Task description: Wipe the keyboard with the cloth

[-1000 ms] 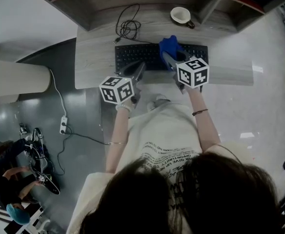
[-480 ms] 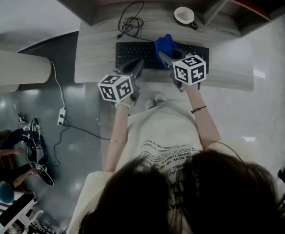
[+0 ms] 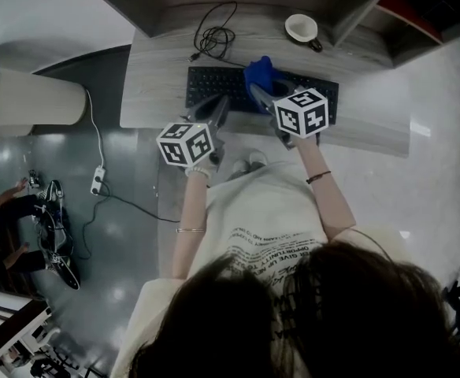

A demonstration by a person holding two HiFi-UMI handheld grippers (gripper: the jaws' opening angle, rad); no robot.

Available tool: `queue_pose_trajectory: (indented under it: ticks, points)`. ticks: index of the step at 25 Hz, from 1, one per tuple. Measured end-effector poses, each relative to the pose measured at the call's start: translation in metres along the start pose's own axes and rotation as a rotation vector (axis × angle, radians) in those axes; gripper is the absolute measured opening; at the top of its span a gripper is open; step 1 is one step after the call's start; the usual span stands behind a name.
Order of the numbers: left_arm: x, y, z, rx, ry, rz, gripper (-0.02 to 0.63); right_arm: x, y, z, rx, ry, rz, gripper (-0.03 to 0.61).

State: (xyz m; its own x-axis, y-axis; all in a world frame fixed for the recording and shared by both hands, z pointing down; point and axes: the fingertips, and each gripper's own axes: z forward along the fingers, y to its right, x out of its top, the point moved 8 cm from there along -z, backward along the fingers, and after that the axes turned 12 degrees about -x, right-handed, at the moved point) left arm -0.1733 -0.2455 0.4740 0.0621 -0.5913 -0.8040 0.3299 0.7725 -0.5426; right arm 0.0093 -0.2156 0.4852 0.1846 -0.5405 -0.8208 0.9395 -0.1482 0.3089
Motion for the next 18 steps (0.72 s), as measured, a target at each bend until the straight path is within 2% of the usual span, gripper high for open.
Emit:
queue_pose_trajectory:
  ticks: [11,18]
  points:
    - [-0.005,-0.003,-0.01,0.067,0.039,-0.005,-0.003,-0.001,-0.004,0.007,0.048,-0.011,-0.006,0.058]
    - [0.0,-0.012,-0.021,0.059,0.031,0.004,-0.003,-0.002,-0.012,0.014,0.027,-0.009,0.023,0.058]
